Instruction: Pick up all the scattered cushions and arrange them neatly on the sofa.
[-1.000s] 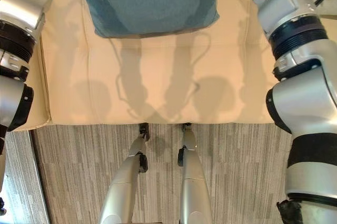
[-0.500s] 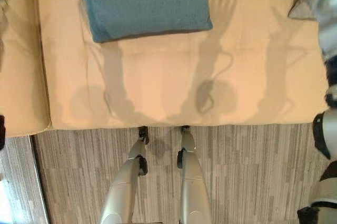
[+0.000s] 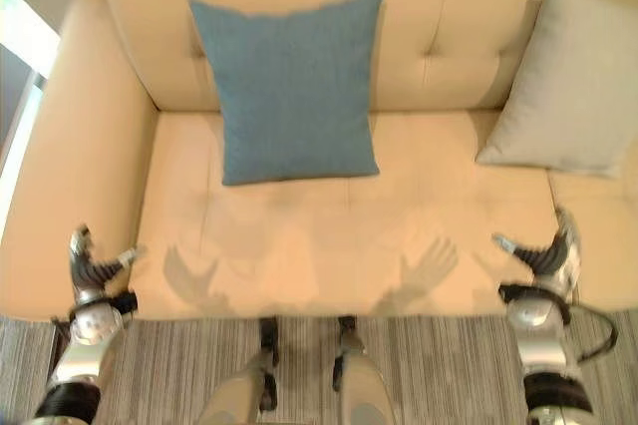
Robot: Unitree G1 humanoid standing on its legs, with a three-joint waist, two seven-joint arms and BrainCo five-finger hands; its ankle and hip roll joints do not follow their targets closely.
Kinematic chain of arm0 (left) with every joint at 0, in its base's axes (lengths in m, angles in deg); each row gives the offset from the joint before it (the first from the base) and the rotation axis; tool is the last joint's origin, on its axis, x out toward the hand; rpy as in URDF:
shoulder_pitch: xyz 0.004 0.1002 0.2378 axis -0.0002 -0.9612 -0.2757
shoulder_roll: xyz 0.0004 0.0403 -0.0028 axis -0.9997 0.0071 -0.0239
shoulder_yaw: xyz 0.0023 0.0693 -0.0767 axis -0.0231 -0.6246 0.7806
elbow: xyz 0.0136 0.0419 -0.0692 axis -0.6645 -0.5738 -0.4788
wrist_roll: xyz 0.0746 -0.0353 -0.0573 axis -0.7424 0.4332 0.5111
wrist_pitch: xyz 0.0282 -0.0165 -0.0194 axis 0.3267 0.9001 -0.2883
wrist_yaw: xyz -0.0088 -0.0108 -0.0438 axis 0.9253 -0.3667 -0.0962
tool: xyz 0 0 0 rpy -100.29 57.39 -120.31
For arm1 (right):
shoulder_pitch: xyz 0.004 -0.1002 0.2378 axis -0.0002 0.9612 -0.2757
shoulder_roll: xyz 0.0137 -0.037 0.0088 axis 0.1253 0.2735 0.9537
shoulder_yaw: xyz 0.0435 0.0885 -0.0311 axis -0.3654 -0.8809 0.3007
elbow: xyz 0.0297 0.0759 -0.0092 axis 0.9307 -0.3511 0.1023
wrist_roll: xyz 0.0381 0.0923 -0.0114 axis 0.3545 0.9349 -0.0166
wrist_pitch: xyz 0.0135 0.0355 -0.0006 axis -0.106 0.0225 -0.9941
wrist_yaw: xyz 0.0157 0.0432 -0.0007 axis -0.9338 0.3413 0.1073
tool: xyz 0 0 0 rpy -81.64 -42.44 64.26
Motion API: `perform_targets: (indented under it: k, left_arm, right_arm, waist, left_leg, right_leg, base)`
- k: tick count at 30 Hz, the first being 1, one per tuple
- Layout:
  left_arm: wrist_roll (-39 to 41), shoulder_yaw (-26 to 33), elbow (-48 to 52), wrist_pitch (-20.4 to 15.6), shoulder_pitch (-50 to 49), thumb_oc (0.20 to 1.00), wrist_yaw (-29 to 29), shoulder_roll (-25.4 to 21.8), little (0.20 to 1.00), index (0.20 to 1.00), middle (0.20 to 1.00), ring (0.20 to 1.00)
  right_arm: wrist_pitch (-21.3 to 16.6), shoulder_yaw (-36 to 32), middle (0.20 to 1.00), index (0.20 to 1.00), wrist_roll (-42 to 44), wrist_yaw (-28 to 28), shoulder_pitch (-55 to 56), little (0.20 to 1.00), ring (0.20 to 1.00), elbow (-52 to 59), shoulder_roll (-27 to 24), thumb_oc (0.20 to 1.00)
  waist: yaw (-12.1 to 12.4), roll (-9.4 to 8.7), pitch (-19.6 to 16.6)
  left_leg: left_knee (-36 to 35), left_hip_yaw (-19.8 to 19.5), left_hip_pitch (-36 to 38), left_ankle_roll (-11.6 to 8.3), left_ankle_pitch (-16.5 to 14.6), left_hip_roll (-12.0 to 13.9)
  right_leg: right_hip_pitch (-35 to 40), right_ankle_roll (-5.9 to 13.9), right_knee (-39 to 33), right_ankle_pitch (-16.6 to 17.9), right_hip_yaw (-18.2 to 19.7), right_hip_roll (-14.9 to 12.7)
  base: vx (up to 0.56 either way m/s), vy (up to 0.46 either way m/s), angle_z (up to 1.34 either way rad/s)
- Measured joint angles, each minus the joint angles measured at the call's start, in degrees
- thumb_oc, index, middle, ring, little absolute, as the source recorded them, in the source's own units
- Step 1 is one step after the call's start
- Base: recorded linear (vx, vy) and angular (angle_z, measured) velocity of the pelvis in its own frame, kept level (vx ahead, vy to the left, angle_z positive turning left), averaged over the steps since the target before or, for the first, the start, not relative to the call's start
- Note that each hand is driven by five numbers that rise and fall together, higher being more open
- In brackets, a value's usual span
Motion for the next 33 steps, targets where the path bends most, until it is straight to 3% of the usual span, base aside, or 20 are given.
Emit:
perform_targets:
  k: [2,6,12,16,21,23,26,28,29,30,32,33]
  left_arm:
    - [-0.81,-1.71,-2.87,2.38,-3.38,1.0,-1.42,0.5,1.0,1.0,1.0,1.0]
    - [-2.89,-3.44,-15.76,2.76,-3.75,1.0,-5.1,2.86,1.0,1.0,1.0,1.0]
    - [-3.28,-5.53,-25.9,3.09,-6.58,1.0,-8.87,8.32,1.0,1.0,1.0,1.0]
    - [-3.22,-5.51,-26.76,3.52,-7.22,1.0,-10.37,8.63,1.0,1.0,1.0,1.0]
    - [-3.25,-8.16,-26.68,3.62,-5.47,1.0,-10.58,8.26,1.0,1.0,1.0,1.0]
    - [-3.25,-8.98,-26.23,3.59,-3.84,1.0,-10.6,8.33,1.0,1.0,1.0,1.0]
    - [-3.3,-10.91,-26.26,3.55,-1.27,1.0,-10.47,7.95,1.0,1.0,1.0,1.0]
    - [-3.32,-11.93,-26.34,3.57,0.25,1.0,-10.48,8.28,1.0,1.0,1.0,1.0]
    - [-3.3,-11.94,-26.34,3.55,0.45,1.0,-10.52,8.22,1.0,1.0,1.0,1.0]
    - [-3.28,-11.58,-26.99,3.55,0.88,1.0,-10.46,8.21,1.0,1.0,1.0,1.0]
    - [-3.28,-10.19,-28.27,3.52,1.24,1.0,-10.51,8.26,1.0,1.0,1.0,1.0]
    - [-3.31,-10.61,-28.28,3.51,1.46,1.0,-10.54,8.37,1.0,1.0,1.0,1.0]
  right_arm:
    - [-0.06,1.42,1.0,1.0,0.01,1.13,2.24,1.0,1.0,-0.99,0.81,1.0]
    - [-1.07,6.07,1.0,1.0,-0.54,4.58,3.31,1.0,1.0,-10.84,2.55,1.0]
    - [-1.14,12.85,1.0,1.0,-0.51,8.36,5.64,1.0,1.0,-27.74,11.6,1.0]
    - [-0.44,12.99,1.0,1.0,0.24,10.44,5.9,1.0,1.0,-32.65,13.98,1.0]
    - [0.41,13.93,1.0,1.0,0.85,12.0,5.51,1.0,1.0,-35.22,14.4,1.0]
    - [0.44,13.91,1.0,1.0,2.21,12.01,5.01,1.0,1.0,-35.11,14.25,1.0]
    - [0.45,14.12,1.0,1.0,2.84,11.95,4.0,1.0,1.0,-35.47,14.02,1.0]
    - [0.4,14.18,1.0,1.0,2.84,11.85,1.82,1.0,1.0,-35.18,13.41,1.0]
    - [0.2,14.43,1.0,1.0,2.83,11.69,1.61,1.0,1.0,-34.69,13.28,1.0]
    - [0.26,15.39,1.0,1.0,2.84,11.71,1.28,1.0,1.0,-34.36,13.26,1.0]
    - [-0.15,15.36,1.0,1.0,2.82,11.49,0.88,1.0,1.0,-33.93,12.64,1.0]
    - [0.1,15.39,1.0,1.0,2.82,11.46,1.05,1.0,1.0,-34.23,12.29,1.0]
  waist:
    - [-0.13,-0.54,-2.01]
    - [0.18,-1.37,-3.44]
    - [0.85,-2.49,-6.74]
    - [0.98,-1.88,-8.12]
    - [1.72,-0.57,-9.08]
    - [1.8,0.41,-8.57]
    - [1.85,0.21,-7.18]
    - [2.21,0.18,-5.18]
    - [1.88,-0.69,-4.78]
    - [1.93,-2.26,-4.62]
    - [0.54,-4.46,-4.19]
    - [-0.79,-3.99,-4.32]
  left_leg:
    - [-0.01,0.59,0.8,0.1,-0.46,0.11]
    - [-0.03,0.81,4.57,0.56,-0.79,0.19]
    - [-0.31,0.67,7.25,0.53,-1.69,0.31]
    - [-0.34,0.5,8.06,0.58,-1.73,0.49]
    - [-0.32,-1.26,8.61,0.48,-1.59,1.99]
    - [0.71,-2.81,7.21,0.27,-0.3,2.87]
    - [4.33,-5.1,3.91,-0.96,-1.19,3.49]
    - [6.81,-5.71,1.89,-2.25,-2.14,3.57]
    - [8.46,-6.52,1.35,-3.6,-2.93,3.26]
    - [13.68,-7.22,0.05,-5.53,-4.84,1.92]
    - [27.17,-8.54,0.66,-4.09,-10.24,0.04]
    - [28.58,-9.94,2.41,-4.22,-12.28,1.0]
  right_leg:
    - [0.61,0.15,-0.24,-0.29,0.15,0.04]
    - [4.24,0.32,-0.27,-0.88,0.1,0.06]
    - [7.15,0.25,-0.27,-1.19,-0.07,0.09]
    - [7.92,0.05,-0.27,-1.32,-0.11,0.2]
    - [9.91,-0.55,-0.09,-1.73,-3.04,1.22]
    - [9.82,-0.8,0.04,-1.8,-4.32,2.33]
    - [9.12,-1.42,0.23,-2.26,-6.24,2.52]
    - [7.05,-2.39,1.65,-2.52,-6.19,2.81]
    - [6.28,-5.16,1.37,-0.88,-6.63,1.65]
    - [6.02,-6.61,0.36,0.07,-6.63,0.38]
    - [5.79,-6.05,0.03,0.36,-5.51,-2.12]
    - [5.7,-6.2,-0.18,0.78,-6.04,-2.51]
  base:
    - [0.01,0.024,-0.05]
    - [-0.01,-0.006,-0.01]
    - [-0.05,-0.036,0.01]
    - [-0.01,-0.066,0.0]
    - [-0.08,-0.067,0.17]
    - [-0.26,-0.08,0.39]
    - [-0.2,-0.005,0.39]
    - [-0.25,0.075,-0.05]
    - [-0.22,0.127,-0.13]
    - [-0.07,0.079,-0.26]
    - [-0.13,0.155,-0.3]
    - [-0.2,0.247,0.0]
